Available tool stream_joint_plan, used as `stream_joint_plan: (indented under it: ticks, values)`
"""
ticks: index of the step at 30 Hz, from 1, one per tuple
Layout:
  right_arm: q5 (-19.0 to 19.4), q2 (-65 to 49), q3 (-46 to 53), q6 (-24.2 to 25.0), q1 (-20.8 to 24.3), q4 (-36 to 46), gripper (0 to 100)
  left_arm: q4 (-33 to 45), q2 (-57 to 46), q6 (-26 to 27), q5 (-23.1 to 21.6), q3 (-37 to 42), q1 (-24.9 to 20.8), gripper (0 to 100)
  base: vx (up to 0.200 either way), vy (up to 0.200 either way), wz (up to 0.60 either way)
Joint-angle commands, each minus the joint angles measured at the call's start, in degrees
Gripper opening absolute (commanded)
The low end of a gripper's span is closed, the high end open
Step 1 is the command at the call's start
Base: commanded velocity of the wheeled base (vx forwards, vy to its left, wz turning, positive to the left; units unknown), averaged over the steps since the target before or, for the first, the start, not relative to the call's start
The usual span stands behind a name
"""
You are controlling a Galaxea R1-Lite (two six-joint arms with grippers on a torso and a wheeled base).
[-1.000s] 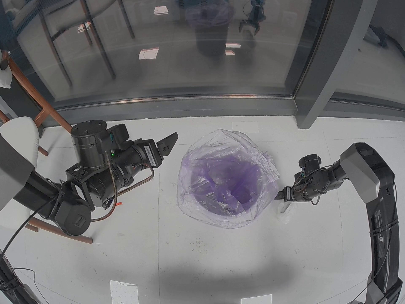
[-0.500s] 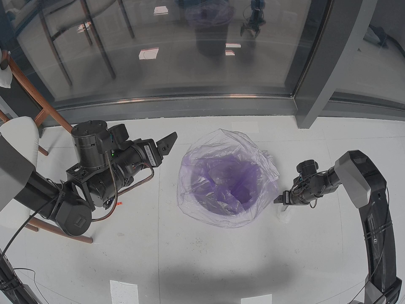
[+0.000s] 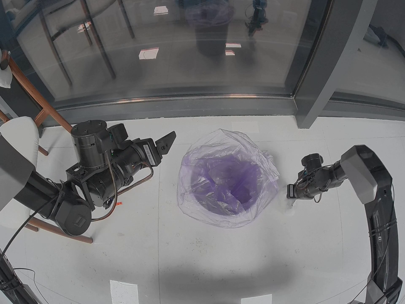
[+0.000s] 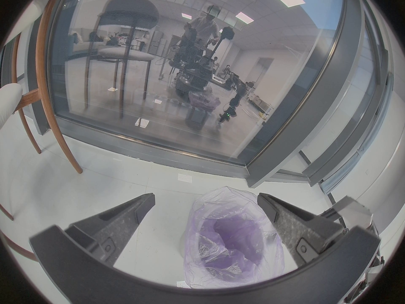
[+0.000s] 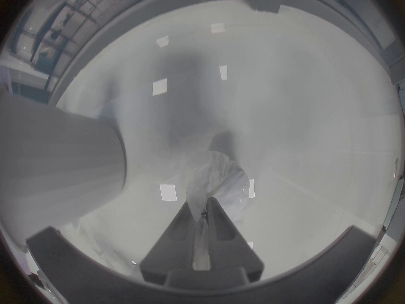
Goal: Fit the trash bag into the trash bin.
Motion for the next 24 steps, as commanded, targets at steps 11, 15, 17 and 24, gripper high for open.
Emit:
stream_joint_plan:
  ticks: [11,15,17,24]
  values:
    - [13.3,-44.6,8.0,19.0,1.9,9.9,0,-2.7,-0.6,0.0,1.9,1.9,0.0,100,0.0,0.0,0.0]
    - [13.3,-48.0,8.8,26.2,10.9,9.9,0,-2.8,-1.3,0.2,1.9,2.0,0.0,100,0.0,0.0,0.0]
    - [13.2,-47.8,9.8,26.9,14.2,9.8,0,-2.7,-1.4,0.3,1.8,2.2,0.0,100,0.0,0.0,0.0]
    - [12.4,-42.6,13.8,25.9,20.5,6.6,0,-2.7,-1.4,0.3,1.9,2.2,0.0,100,0.0,0.0,0.0]
